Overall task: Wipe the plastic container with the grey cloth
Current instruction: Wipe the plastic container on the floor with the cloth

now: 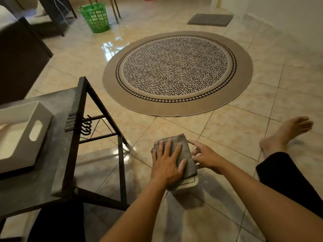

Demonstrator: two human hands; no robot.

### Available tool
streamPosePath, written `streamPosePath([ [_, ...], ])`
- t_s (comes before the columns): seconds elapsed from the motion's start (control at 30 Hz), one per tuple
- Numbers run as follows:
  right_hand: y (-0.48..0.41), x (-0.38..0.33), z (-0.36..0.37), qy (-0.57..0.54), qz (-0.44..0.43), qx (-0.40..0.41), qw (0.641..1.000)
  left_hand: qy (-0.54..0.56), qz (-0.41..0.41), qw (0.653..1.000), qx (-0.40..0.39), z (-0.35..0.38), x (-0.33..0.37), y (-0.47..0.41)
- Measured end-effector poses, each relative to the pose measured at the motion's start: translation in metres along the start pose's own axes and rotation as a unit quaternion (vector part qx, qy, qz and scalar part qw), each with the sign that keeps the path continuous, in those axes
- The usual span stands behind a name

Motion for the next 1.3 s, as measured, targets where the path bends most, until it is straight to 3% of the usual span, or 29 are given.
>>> streamPosePath([
  [0.2,0.0,-0.001,0.007,-0.008,0.028,-0.052,0.998,-0.018,0.025,0.999,0.023,-0.006,0.009,-0.003],
  [0.5,-0.004,-0.004,0.015,0.005,0.027,-0.051,0.998,-0.006,-0.016,0.999,0.028,0.003,-0.011,0.013],
  [1.3,-0.01,-0.01,0.023,0.011,0.018,-0.057,0.998,-0.015,-0.021,0.999,0.038,-0.003,-0.003,0.002],
])
Point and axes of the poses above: each hand's wrist, its own y-axis away from the middle knuckle, its own z-axis out of the palm, x = y × z, the point moved 10 cm from there along -y, towards the middle knuckle, and after that the axes turned 8 degrees about x, right-handed, at the moved point
